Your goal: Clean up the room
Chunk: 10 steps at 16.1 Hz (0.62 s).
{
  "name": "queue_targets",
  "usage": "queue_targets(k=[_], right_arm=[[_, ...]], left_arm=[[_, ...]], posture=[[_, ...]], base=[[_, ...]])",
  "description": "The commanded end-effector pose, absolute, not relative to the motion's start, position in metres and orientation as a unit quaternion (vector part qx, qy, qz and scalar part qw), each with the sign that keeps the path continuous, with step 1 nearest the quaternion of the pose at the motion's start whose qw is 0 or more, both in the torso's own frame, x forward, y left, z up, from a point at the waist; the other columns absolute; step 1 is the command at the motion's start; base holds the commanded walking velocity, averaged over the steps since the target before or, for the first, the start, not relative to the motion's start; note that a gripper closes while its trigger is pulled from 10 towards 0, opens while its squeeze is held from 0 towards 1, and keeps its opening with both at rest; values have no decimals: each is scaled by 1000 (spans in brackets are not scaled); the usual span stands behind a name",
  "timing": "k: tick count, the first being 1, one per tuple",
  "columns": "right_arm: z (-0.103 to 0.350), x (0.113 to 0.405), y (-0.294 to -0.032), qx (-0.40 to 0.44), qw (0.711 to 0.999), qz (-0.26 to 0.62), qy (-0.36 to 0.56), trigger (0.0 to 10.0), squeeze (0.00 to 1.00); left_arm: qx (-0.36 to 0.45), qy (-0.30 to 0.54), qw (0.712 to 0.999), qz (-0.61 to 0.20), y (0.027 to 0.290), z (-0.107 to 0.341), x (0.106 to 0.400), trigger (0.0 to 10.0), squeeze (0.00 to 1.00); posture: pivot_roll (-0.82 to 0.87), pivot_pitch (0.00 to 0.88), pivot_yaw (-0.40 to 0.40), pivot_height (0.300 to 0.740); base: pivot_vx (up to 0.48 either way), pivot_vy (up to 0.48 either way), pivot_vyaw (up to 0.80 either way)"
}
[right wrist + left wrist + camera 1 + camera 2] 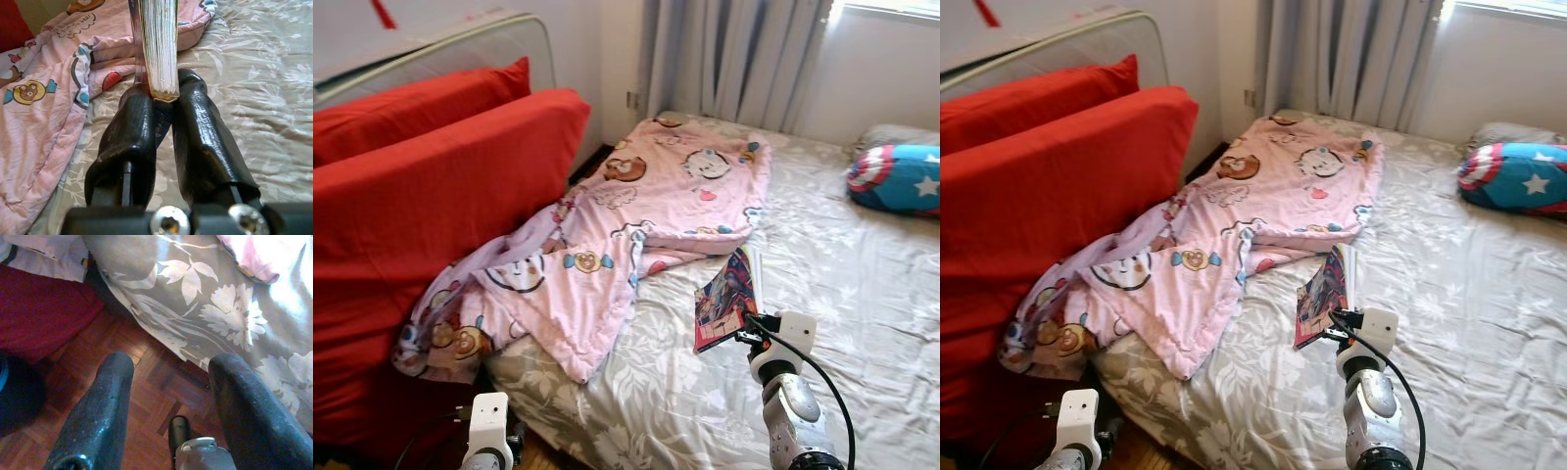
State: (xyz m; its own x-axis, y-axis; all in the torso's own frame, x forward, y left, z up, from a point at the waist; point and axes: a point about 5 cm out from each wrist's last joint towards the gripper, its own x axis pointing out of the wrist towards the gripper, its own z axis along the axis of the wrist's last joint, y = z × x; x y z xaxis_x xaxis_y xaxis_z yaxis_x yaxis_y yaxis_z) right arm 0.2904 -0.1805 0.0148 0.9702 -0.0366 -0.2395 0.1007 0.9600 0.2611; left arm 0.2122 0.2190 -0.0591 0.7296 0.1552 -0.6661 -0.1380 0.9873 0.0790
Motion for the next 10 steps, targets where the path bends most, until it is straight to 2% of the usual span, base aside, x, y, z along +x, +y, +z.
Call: queue_targets(k=[1, 10], right_arm=[[23, 298, -176, 138, 985, -28, 101, 10000, 0], [20, 296, -175, 139, 984, -32, 108, 10000, 0]], left_arm=[[20, 377, 922, 83, 221, -63, 206, 10000, 0], [24, 379, 922, 77, 221, -64, 205, 10000, 0]], posture=[[40, 0, -29, 740], [46, 0, -22, 740]], base=[[0, -349, -769], [0, 0, -769]])
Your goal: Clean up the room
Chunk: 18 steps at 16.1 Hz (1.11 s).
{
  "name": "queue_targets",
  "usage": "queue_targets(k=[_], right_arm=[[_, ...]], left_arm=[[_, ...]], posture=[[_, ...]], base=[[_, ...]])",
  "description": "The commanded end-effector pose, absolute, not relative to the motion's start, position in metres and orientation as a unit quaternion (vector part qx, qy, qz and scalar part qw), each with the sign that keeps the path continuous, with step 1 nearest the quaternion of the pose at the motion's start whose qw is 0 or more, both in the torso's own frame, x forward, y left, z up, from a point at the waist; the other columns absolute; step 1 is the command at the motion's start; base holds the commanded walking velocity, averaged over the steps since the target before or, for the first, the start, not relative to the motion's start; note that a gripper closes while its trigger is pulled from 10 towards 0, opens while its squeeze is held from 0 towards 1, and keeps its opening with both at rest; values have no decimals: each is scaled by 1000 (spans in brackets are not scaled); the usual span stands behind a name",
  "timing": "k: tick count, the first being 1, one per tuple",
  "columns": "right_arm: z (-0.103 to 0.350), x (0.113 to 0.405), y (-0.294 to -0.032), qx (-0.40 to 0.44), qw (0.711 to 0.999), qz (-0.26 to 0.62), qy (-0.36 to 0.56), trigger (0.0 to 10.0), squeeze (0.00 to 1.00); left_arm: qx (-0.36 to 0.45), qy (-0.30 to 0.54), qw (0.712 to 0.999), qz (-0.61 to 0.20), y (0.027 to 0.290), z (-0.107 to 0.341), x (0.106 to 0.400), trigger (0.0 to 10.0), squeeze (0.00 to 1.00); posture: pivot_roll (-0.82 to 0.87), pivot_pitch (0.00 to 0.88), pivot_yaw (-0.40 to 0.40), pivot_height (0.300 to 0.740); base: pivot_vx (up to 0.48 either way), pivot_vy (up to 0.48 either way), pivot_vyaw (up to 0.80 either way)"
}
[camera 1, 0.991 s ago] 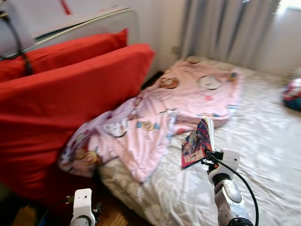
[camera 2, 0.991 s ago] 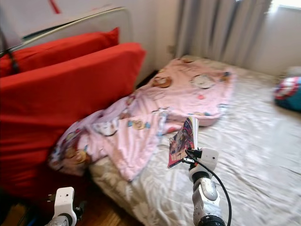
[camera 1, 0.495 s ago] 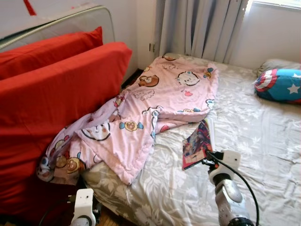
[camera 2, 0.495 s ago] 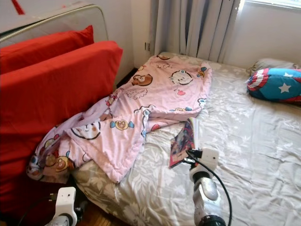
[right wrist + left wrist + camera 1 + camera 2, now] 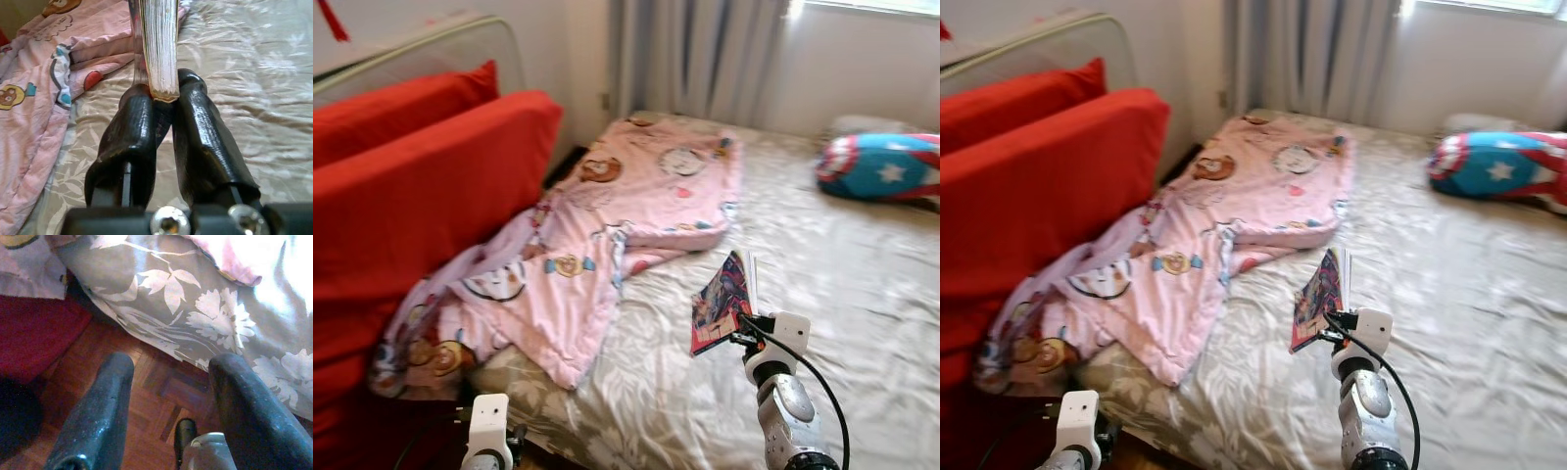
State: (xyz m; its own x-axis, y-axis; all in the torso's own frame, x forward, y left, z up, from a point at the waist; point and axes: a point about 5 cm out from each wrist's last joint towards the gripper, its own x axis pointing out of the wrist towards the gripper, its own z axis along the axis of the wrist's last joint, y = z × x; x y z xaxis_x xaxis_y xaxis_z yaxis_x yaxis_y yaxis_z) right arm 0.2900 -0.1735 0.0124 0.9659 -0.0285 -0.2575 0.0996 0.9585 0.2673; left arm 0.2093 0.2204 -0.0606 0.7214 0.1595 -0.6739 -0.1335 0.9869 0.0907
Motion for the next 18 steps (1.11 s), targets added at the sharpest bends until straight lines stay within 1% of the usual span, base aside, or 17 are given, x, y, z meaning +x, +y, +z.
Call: queue_targets(k=[1, 6, 10, 18], right_arm=[[20, 295, -175, 139, 984, -31, 109, 10000, 0], [20, 295, -174, 134, 985, -30, 106, 10000, 0], [21, 295, -174, 132, 986, -29, 100, 10000, 0], [21, 294, -172, 127, 987, -26, 97, 10000, 0]], left_arm=[[26, 379, 922, 76, 221, -64, 205, 10000, 0], [26, 381, 921, 72, 219, -65, 204, 10000, 0], [32, 383, 920, 70, 219, -65, 204, 10000, 0], [37, 392, 917, 66, 219, -67, 201, 10000, 0]], posture=[[47, 0, -22, 740], [47, 0, -21, 740], [48, 0, -20, 740], [47, 0, -16, 740]], base=[[0, 0, -769], [0, 0, -703], [0, 0, 0], [0, -306, 0]])
